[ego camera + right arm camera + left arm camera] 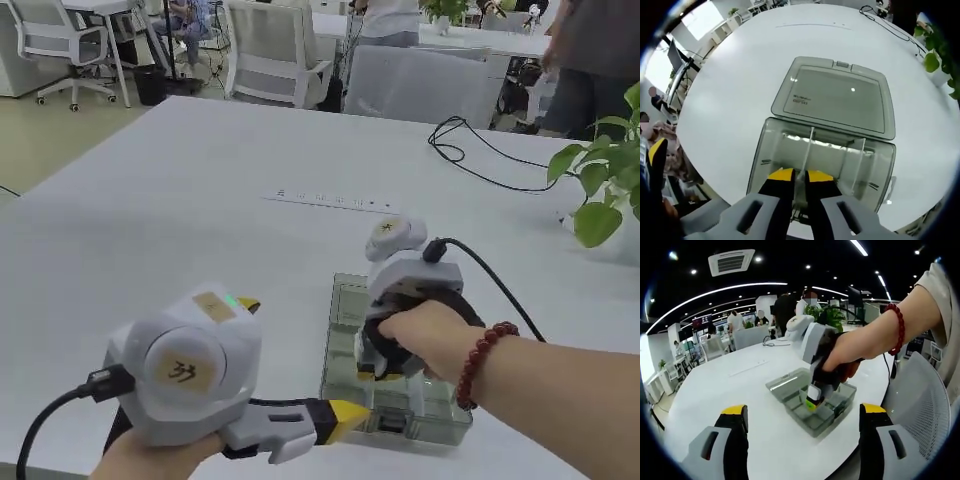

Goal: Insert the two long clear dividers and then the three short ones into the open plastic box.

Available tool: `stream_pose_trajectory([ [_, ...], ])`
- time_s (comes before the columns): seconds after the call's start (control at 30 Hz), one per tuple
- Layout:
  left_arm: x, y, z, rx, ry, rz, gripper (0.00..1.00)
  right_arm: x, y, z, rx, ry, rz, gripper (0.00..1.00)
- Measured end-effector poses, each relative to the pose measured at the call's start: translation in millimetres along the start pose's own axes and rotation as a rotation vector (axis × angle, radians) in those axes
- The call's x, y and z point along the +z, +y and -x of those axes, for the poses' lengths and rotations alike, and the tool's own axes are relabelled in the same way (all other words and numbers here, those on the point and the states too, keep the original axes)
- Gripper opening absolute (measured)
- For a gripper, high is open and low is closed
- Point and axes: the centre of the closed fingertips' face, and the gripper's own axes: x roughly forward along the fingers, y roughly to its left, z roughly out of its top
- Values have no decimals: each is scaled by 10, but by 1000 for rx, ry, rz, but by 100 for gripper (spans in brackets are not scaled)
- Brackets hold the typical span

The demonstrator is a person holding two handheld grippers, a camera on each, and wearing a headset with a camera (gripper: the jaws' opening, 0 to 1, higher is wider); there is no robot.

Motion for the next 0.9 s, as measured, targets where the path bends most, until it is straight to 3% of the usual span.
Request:
stream_pose_trajectory([
  [0.07,0,2,-2,1,0,-1,94,-3,4,13,17,-7,4,11],
  [0.2,-2,3,-7,1,2,-2,95,64,98,57,105,-59,15,18],
  [0.3,-9,5,-10,3,7,-4,95,77,110,117,123,-68,45,25],
  [0.47,-1,16,-11,6,8,-3,96,107,186,215,188,-108,189,34],
  [0.73,27,58,15,16,3,10,96,41,271,408,287,-136,424,41],
  [0.83,35,64,30,17,1,20,96,36,283,480,312,-163,526,43],
  [0.9,36,69,37,18,0,28,96,36,244,517,301,-177,587,45],
])
